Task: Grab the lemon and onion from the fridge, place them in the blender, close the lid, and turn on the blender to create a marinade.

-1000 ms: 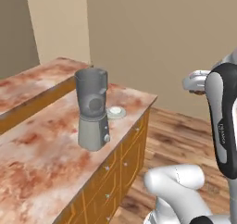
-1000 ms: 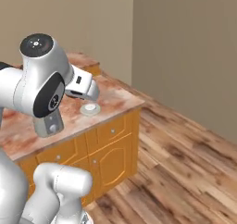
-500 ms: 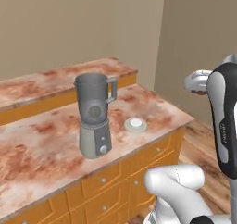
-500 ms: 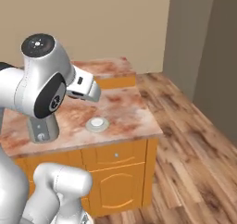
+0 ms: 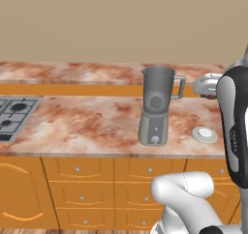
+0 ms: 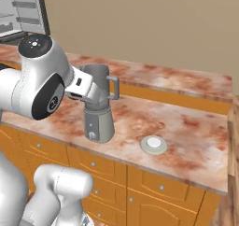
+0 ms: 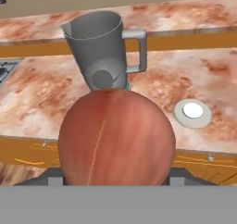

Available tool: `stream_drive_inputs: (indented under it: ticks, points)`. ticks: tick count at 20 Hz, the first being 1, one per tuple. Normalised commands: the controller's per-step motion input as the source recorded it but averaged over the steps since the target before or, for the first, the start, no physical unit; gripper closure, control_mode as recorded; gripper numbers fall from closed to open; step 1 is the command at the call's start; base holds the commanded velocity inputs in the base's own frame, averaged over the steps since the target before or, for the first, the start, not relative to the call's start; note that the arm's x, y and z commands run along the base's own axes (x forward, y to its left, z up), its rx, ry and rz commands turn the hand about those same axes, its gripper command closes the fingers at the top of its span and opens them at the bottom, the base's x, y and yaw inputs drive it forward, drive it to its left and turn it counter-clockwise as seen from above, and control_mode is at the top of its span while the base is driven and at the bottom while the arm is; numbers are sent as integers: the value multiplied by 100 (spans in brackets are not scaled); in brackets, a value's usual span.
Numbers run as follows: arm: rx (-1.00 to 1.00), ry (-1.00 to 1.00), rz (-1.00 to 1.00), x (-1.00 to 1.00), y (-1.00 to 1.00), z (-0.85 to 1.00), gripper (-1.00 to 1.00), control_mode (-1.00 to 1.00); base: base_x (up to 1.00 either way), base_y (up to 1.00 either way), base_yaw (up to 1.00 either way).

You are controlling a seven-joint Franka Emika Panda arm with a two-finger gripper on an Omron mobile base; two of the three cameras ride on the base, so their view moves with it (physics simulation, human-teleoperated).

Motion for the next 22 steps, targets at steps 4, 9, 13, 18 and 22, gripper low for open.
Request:
stream_drive_inputs:
  ticks: [4,9,13,18,22]
  points:
    - [0,0,0,0,0,0,100,100,0,-50,36]
    - [0,0,0,0,0,0,100,100,0,-2,0]
    - [0,0,0,0,0,0,100,100,0,-12,0]
    - [0,0,0,0,0,0,100,100,5,0,0]
    - [0,0,0,0,0,0,100,100,16,24,-7]
